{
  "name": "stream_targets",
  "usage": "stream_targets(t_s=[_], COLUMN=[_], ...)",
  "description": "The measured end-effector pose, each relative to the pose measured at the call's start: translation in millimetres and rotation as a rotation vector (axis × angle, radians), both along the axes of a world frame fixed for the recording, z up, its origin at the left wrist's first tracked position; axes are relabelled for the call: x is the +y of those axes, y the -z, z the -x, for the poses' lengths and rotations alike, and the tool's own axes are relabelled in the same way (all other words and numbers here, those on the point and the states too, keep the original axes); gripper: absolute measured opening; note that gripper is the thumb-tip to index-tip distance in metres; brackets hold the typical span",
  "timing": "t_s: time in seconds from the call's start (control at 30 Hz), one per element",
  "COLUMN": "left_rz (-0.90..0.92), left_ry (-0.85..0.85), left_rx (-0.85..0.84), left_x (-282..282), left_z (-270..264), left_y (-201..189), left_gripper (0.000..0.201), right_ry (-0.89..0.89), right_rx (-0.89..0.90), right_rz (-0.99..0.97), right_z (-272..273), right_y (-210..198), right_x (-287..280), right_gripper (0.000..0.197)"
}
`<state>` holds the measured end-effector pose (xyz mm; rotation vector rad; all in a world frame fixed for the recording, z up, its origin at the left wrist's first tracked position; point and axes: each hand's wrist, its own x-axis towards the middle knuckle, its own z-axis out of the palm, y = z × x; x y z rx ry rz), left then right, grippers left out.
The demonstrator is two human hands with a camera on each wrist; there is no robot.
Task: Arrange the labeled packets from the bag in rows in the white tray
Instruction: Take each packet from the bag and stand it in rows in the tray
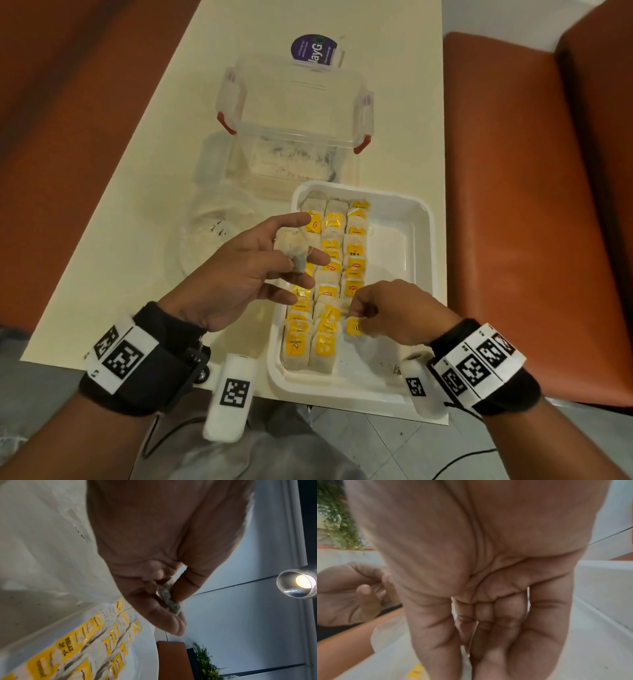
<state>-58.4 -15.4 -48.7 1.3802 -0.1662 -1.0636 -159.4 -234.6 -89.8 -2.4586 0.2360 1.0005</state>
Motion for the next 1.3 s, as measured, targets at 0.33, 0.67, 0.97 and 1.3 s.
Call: stream_targets(t_s=[0.33, 0.67, 0.97, 1.3], left_rz=[-0.013, -0.03, -0.05, -0.021], left_ry=[-0.006, 0.018, 0.022, -0.008], left_rx=[-0.003, -0.009, -0.012, 0.044], left_x=[0, -2, -5, -8], left_z=[-1, 2, 5, 13], left_y=[-3, -2, -1, 6], left_gripper=[0.05, 0.046, 0.039, 0.035], right_ry=[0.074, 0.102, 0.086, 0.113], right_rx=[-0.051, -0.02, -0.075, -0.129], right_rz=[0.008, 0.045, 0.113, 0.162], right_z=[-11, -15, -14, -13], right_y=[2, 3, 8, 10], right_x=[-1, 0, 3, -3], right_gripper=[0.016, 0.015, 0.01, 0.025])
